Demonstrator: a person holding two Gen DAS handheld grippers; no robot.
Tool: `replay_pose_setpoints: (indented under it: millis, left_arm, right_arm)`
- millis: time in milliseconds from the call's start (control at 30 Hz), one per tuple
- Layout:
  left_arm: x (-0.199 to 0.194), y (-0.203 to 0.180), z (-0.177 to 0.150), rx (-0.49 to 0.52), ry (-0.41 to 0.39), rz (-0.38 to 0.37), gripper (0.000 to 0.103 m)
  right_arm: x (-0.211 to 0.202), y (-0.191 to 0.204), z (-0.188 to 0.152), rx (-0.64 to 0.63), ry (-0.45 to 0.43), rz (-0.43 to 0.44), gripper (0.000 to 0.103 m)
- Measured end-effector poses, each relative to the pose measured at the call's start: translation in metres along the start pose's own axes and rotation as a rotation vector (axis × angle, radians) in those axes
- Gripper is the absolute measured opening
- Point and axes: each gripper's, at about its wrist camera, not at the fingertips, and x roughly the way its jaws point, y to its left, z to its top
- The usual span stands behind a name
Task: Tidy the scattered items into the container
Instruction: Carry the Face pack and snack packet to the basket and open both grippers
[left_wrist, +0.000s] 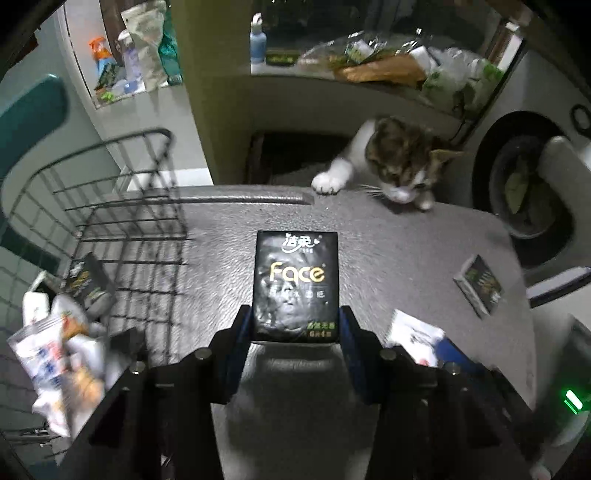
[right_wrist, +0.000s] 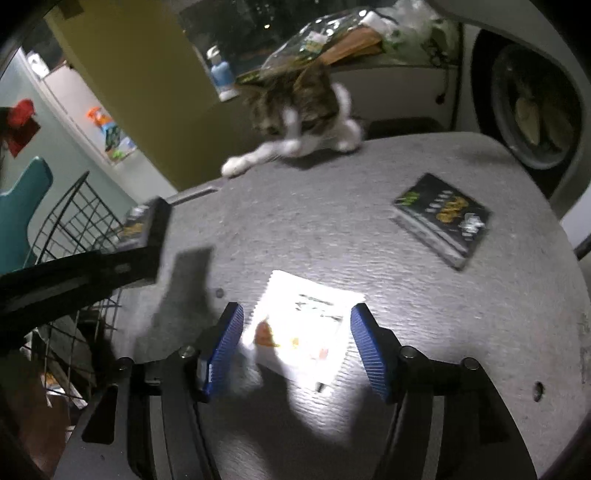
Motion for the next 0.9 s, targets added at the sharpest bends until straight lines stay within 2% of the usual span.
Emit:
replay_pose_setpoints:
  millis: [200, 300, 400, 533, 767, 900]
  left_arm:
    - [-0.028, 0.01, -0.013, 0.014, 0.003, 0.001, 0.052]
    - [-0.036, 0.012, -0.023, 0.02, 0.001, -0.003, 0.052]
    - [-0.041, 0.014, -0.033, 0.026, 0.008, -0.006, 0.052]
    - [-0.047, 0.02, -0.051, 0.026, 0.01, -0.017, 0.052]
    - [-0.071, 0.028, -0.064, 0.03, -0.012, -0.048, 0.052]
    - [-0.094, 0.041, -0.064, 0.02, -0.038, -0.063, 0.052]
  right_arm:
    - [0.015, 0.026, -0.003, -0.12, 0.015, -0.165, 0.06]
    - [0.016, 0.03, -0.008, -0.157, 0.026, -0.221, 0.05]
    - [0.009, 0.023, -0.012, -0.13, 0.043, -0.186, 0.042]
    - [-0.008, 0.013, -0.024, -0.099, 0.064, -0.183, 0.022]
    - [-0.046, 0.001, -0.047, -0.046, 0.049, -0.138, 0.018]
    - [-0.078, 0.012, -0.045, -0.032, 0.018, -0.073, 0.018]
